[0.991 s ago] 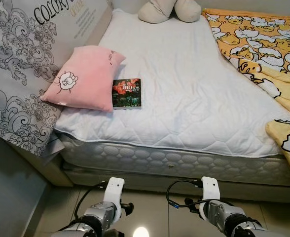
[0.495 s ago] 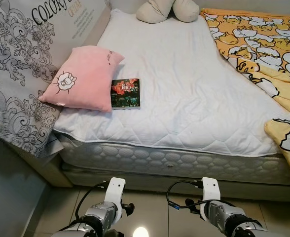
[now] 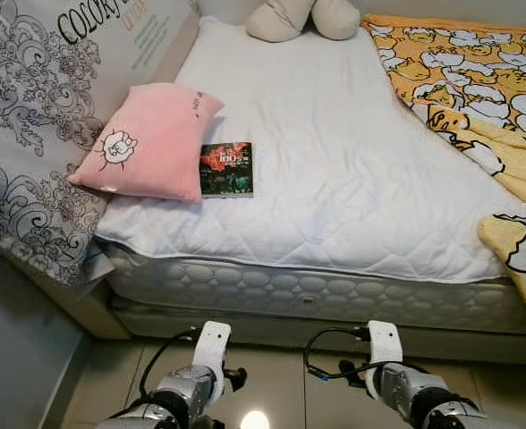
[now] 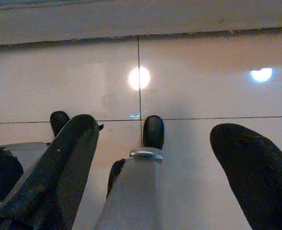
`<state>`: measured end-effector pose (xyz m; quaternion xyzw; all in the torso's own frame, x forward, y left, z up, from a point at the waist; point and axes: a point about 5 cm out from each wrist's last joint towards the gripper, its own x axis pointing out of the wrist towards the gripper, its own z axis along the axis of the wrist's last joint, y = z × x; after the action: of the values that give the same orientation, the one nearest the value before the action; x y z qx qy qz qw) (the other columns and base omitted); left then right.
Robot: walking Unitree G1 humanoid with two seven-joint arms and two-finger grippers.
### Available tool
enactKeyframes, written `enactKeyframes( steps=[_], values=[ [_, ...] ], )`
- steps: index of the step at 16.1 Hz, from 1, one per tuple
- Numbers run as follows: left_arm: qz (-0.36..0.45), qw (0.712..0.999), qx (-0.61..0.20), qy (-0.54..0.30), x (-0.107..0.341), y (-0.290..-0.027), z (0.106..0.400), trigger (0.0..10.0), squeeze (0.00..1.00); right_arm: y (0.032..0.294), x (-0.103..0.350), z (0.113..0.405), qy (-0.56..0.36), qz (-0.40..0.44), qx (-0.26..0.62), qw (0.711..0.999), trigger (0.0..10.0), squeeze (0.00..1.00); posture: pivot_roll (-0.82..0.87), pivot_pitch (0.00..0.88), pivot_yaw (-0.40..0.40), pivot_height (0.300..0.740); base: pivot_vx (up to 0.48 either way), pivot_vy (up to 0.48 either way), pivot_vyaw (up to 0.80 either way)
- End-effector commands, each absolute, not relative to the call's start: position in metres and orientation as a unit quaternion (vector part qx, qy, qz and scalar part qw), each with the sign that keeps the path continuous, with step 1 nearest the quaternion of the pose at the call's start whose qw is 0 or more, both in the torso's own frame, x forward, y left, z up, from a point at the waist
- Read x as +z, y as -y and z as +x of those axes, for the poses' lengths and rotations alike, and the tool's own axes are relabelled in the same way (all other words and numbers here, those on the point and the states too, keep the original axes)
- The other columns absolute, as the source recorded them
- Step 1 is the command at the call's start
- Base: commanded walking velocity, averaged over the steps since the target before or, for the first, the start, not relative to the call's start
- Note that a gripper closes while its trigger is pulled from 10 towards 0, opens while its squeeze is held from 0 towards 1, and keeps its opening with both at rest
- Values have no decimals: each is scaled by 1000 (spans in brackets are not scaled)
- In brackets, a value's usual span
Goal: Clean up the room
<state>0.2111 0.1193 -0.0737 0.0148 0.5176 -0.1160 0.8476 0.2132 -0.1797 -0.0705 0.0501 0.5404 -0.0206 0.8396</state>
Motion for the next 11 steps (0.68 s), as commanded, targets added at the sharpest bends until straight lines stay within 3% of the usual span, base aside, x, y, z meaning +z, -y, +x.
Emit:
enactKeyframes(
  steps=[1, 11],
  values=[
    [19, 851, -120, -511, -71, -117, 215, 10000, 0, 182, -72, 210, -547, 44, -19, 836, 10000, 0, -145, 0, 11, 740, 0, 0, 0],
    [13, 851, -118, -511, -71, -116, 216, 10000, 0, 181, -69, 215, -542, 46, -19, 839, 10000, 0, -122, 0, -9, 740, 0, 0, 0]
  ],
)
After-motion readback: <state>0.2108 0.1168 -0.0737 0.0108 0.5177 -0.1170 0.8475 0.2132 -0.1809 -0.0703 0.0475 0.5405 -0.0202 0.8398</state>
